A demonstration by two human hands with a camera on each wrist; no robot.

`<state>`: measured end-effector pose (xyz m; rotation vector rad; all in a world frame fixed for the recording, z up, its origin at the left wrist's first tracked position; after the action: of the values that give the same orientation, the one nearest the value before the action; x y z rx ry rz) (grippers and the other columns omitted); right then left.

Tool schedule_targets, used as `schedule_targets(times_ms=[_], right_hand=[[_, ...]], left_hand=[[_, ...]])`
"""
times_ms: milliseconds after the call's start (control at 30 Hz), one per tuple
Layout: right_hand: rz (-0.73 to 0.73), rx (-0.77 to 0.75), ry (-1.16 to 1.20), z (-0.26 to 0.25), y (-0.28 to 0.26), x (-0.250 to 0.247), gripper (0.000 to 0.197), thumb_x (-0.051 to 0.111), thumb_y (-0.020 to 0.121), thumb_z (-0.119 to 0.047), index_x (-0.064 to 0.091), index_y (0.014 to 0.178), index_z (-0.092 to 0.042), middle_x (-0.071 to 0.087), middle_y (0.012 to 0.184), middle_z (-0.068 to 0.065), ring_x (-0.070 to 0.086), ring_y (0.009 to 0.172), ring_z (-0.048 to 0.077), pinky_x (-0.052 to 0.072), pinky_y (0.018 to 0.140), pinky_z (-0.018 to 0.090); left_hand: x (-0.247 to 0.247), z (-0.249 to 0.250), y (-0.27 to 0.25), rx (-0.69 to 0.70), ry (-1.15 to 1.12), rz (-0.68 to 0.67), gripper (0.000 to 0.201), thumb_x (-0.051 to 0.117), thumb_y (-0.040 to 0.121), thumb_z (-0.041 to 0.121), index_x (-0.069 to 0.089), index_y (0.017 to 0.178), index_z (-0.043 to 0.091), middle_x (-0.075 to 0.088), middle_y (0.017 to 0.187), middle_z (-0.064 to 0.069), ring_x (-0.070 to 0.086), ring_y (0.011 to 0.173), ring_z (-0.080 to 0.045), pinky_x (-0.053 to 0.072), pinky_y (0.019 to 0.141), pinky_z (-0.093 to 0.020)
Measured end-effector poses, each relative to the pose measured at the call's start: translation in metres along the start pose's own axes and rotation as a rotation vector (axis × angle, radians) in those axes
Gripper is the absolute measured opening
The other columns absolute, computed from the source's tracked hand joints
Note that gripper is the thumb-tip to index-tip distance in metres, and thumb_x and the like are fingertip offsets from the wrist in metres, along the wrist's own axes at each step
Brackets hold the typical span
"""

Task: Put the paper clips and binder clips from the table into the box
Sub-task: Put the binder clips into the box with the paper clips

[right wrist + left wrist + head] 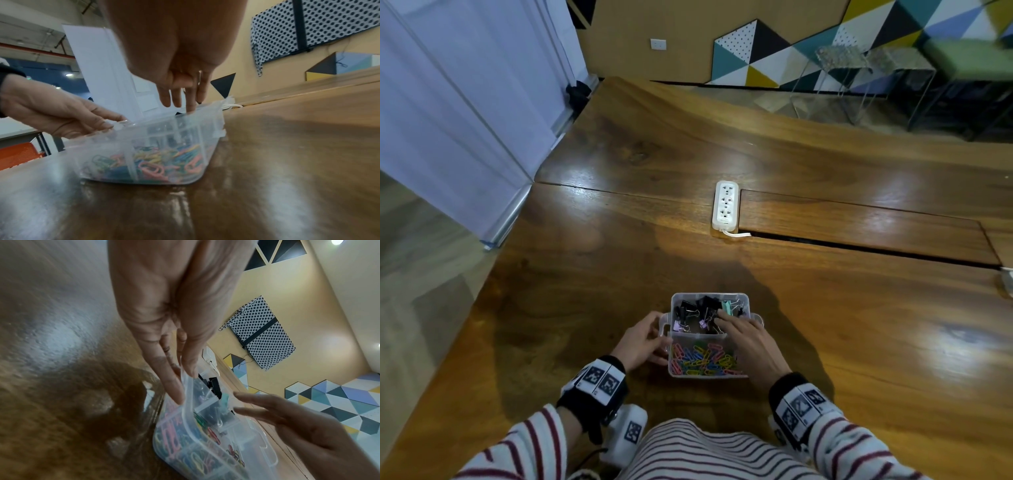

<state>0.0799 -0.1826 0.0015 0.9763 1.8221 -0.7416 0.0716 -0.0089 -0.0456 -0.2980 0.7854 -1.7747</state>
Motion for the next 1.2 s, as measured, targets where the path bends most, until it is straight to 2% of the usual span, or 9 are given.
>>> schedule_targets(times_ms=[100, 167, 233, 300, 333, 400, 700, 1100, 1200], right_hand=[[0.196, 0.036, 0.016, 0.018, -0.021, -0.016, 0.053, 0.065, 0.071, 0.007, 0.056, 0.118, -0.014, 0.06, 0.126, 0.007, 0.059, 0.112, 0.021, 0.044, 0.095, 0.034], [0.315, 0.206, 0.141, 0.043, -0.041, -0.025, 0.04, 0.059, 0.081, -0.001, 0.053, 0.119, -0.012, 0.058, 0.122, 0.006, 0.058, 0.104, 0.015, 0.05, 0.085, 0.025], [0.258, 0.474, 0.363, 0.075, -0.055, -0.014, 0.03, 0.049, 0.092, -0.014, 0.046, 0.121, -0.013, 0.054, 0.115, 0.002, 0.054, 0.095, 0.01, 0.049, 0.076, 0.022], [0.043, 0.639, 0.673, 0.087, -0.058, 0.014, 0.023, 0.043, 0.095, -0.024, 0.045, 0.115, -0.011, 0.059, 0.1, 0.0, 0.056, 0.078, 0.01, 0.049, 0.066, 0.021], [-0.049, 0.649, 0.756, 0.084, -0.055, 0.024, 0.023, 0.041, 0.096, -0.027, 0.046, 0.109, -0.009, 0.06, 0.092, 0.001, 0.057, 0.07, 0.011, 0.049, 0.061, 0.021], [-0.134, 0.585, 0.734, 0.077, -0.046, 0.03, 0.025, 0.041, 0.095, -0.032, 0.045, 0.101, -0.008, 0.061, 0.085, 0.003, 0.054, 0.062, 0.01, 0.048, 0.055, 0.019], [-0.142, 0.571, 0.708, 0.076, -0.037, 0.035, 0.025, 0.042, 0.095, -0.032, 0.045, 0.097, -0.007, 0.058, 0.075, 0.002, 0.052, 0.057, 0.012, 0.045, 0.051, 0.019], [-0.149, 0.506, 0.691, 0.068, -0.036, 0.024, 0.012, 0.042, 0.096, -0.03, 0.04, 0.085, -0.034, 0.058, 0.075, -0.003, 0.05, 0.054, 0.007, 0.042, 0.048, 0.017], [-0.164, 0.512, 0.691, 0.068, -0.037, 0.025, 0.01, 0.041, 0.096, -0.031, 0.043, 0.087, -0.027, 0.057, 0.073, -0.003, 0.05, 0.052, 0.006, 0.042, 0.047, 0.016]], left_hand=[[-0.002, 0.001, 0.002, 0.006, -0.011, 0.026, 0.029, 0.056, 0.089, 0.011, 0.048, 0.116, 0.019, 0.056, 0.111, -0.008, 0.067, 0.091, -0.021, 0.059, 0.066, -0.026], [-0.005, 0.001, 0.004, 0.007, -0.031, 0.059, 0.026, 0.057, 0.088, 0.011, 0.049, 0.112, 0.014, 0.058, 0.109, -0.009, 0.067, 0.089, -0.021, 0.06, 0.065, -0.028], [-0.006, 0.0, 0.006, 0.008, -0.062, 0.084, 0.025, 0.06, 0.086, 0.01, 0.049, 0.109, 0.009, 0.06, 0.108, -0.01, 0.067, 0.088, -0.02, 0.06, 0.065, -0.029], [-0.004, 0.001, 0.008, 0.024, -0.081, 0.084, 0.024, 0.06, 0.086, 0.009, 0.05, 0.108, 0.005, 0.06, 0.108, -0.01, 0.066, 0.088, -0.019, 0.06, 0.063, -0.028], [-0.003, 0.002, 0.009, 0.029, -0.082, 0.081, 0.024, 0.059, 0.086, 0.008, 0.05, 0.108, 0.004, 0.061, 0.107, -0.009, 0.065, 0.088, -0.017, 0.06, 0.062, -0.027], [-0.004, 0.003, 0.01, 0.028, -0.082, 0.081, 0.023, 0.059, 0.087, 0.008, 0.051, 0.108, 0.002, 0.06, 0.105, -0.006, 0.064, 0.089, -0.017, 0.06, 0.062, -0.026], [-0.011, 0.008, 0.014, 0.033, -0.061, 0.085, 0.01, 0.057, 0.087, 0.008, 0.052, 0.096, 0.008, 0.061, 0.107, -0.01, 0.065, 0.092, -0.02, 0.06, 0.063, -0.028], [-0.009, 0.014, 0.012, 0.03, -0.021, 0.086, 0.008, 0.055, 0.088, 0.007, 0.05, 0.093, 0.01, 0.059, 0.107, -0.008, 0.063, 0.09, -0.018, 0.059, 0.059, -0.024], [-0.008, 0.014, 0.011, 0.016, -0.008, 0.084, 0.009, 0.055, 0.088, 0.008, 0.05, 0.094, 0.011, 0.058, 0.105, -0.006, 0.063, 0.088, -0.016, 0.059, 0.059, -0.024]])
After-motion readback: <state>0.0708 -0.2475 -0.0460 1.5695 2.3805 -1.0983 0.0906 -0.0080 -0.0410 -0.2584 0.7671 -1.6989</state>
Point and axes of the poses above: each hand's wrist, its own y-axis towards the middle knuckle, its own x-axis out of the palm, z = x × y, the point moved 9 cm from there along y, towards the middle knuckle
